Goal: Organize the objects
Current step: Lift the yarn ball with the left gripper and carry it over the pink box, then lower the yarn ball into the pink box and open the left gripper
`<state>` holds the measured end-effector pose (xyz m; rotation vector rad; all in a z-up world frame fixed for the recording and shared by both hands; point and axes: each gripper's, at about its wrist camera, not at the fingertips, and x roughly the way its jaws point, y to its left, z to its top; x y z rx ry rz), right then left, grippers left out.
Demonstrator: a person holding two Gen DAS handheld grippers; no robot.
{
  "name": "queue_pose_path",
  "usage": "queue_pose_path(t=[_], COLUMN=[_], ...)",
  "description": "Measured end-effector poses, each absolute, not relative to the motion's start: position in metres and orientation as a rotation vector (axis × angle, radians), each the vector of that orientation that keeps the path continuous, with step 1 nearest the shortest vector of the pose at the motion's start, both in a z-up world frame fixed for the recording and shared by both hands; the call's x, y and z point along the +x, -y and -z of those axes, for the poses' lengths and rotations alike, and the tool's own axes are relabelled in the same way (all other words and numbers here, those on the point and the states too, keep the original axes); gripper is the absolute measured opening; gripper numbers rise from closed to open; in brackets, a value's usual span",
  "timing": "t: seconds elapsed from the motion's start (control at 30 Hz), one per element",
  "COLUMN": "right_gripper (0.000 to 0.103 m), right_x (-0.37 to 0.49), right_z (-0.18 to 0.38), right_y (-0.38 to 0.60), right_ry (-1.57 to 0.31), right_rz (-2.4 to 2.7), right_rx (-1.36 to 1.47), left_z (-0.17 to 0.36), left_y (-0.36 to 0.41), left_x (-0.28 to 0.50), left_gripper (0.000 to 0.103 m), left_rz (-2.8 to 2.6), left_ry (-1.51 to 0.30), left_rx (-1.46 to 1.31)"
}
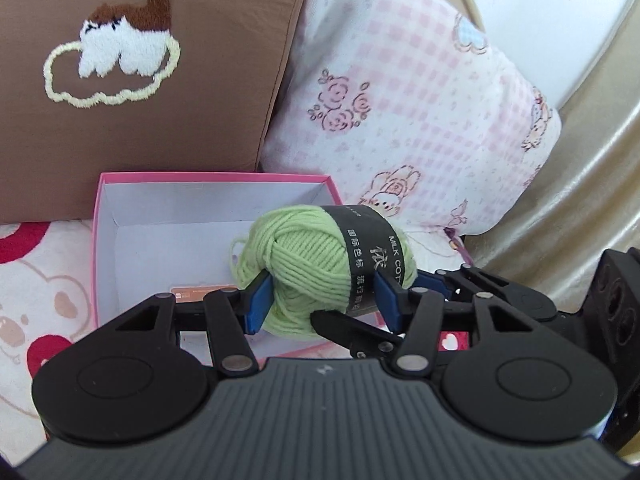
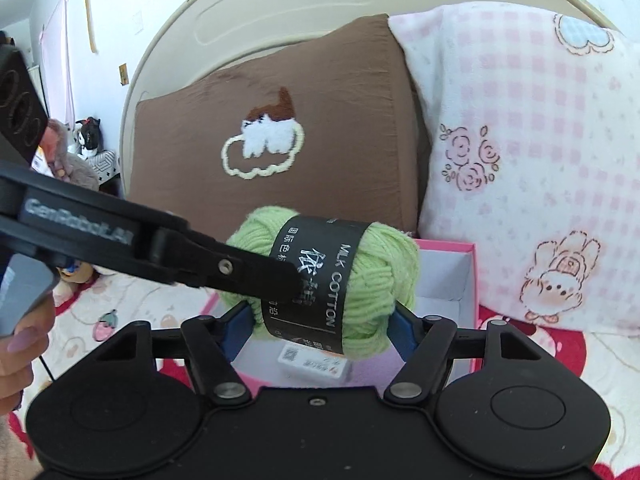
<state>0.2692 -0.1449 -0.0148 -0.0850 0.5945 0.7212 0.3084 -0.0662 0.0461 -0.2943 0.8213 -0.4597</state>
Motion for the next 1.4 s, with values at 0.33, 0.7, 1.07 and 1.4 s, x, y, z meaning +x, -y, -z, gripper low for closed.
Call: queue_pose_path(t=[0.33,0.7,1.07,1.4], right_gripper=[0.072,0.068,0.067,0.053], right_x=[0.325,0.350,0.353,0.357], right_z=[0.047,0.072,0.086,0.089], right_y=[0.126,0.127,0.130,0.128], right_ry=[-0.662,-0.678,-0.727,-0.767], right_rz=[-0.676,-0.599,-0.601,-0.574], right_rx=[-0.115,-0.086,-0.147,-0.197], left_z=[-0.005,0.035,0.058,0.081], left_y=[0.076,0.072,0.076,0.060], left_x=[0.362,0.401,0.409,0.408], left_gripper=[0.053,0.054,0.055,0.053], left_rz=[0.414,0.452,0.479,0.428], left_ry=[-0.844,-0.871,-0.893,-0.923], left_rx=[-0.295,-0.398,-0.394,-0.500])
